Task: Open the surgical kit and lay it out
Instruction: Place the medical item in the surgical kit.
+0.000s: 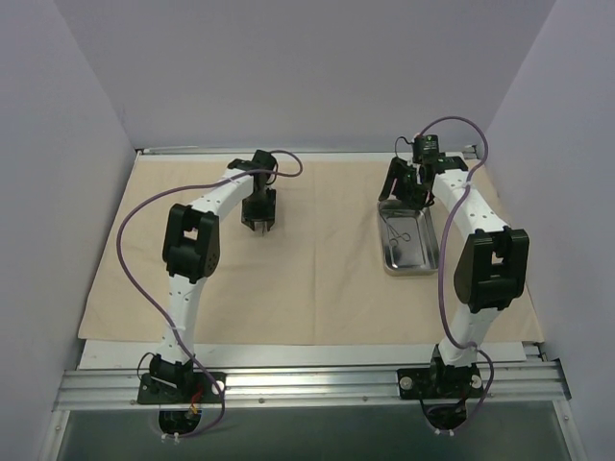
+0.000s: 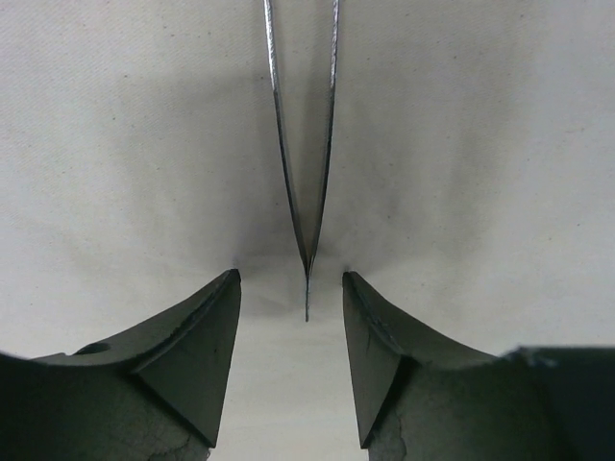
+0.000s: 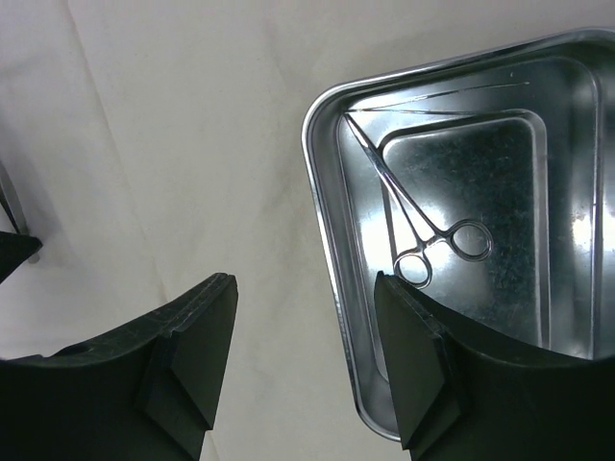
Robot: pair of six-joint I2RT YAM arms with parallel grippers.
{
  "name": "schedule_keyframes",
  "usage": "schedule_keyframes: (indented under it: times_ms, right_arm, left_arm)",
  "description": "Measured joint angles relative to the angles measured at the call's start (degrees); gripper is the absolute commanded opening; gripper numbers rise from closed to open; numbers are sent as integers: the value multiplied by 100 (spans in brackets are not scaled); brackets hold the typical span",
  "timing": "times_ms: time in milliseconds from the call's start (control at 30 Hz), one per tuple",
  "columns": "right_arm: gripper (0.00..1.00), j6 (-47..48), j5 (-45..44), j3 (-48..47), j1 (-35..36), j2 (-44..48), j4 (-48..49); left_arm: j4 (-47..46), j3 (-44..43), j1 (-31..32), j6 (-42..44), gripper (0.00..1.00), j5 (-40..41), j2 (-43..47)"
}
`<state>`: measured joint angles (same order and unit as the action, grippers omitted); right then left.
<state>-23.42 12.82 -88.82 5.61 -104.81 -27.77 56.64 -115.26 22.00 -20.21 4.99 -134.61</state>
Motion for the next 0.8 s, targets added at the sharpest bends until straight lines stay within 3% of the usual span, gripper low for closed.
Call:
schedule_keyframes:
  times_ms: [200, 500, 800]
  right_arm:
    - [57, 286, -393, 44, -44, -52, 66]
    - [41, 881, -1169, 463, -55, -549, 422]
    - [34, 1231, -1434, 527, -70, -1027, 839]
  left_arm:
    - [378, -57, -70, -61, 60, -74, 354]
    - [267, 420, -151, -94, 59, -577, 2264]
    - [249, 1082, -260, -33, 59, -898, 2369]
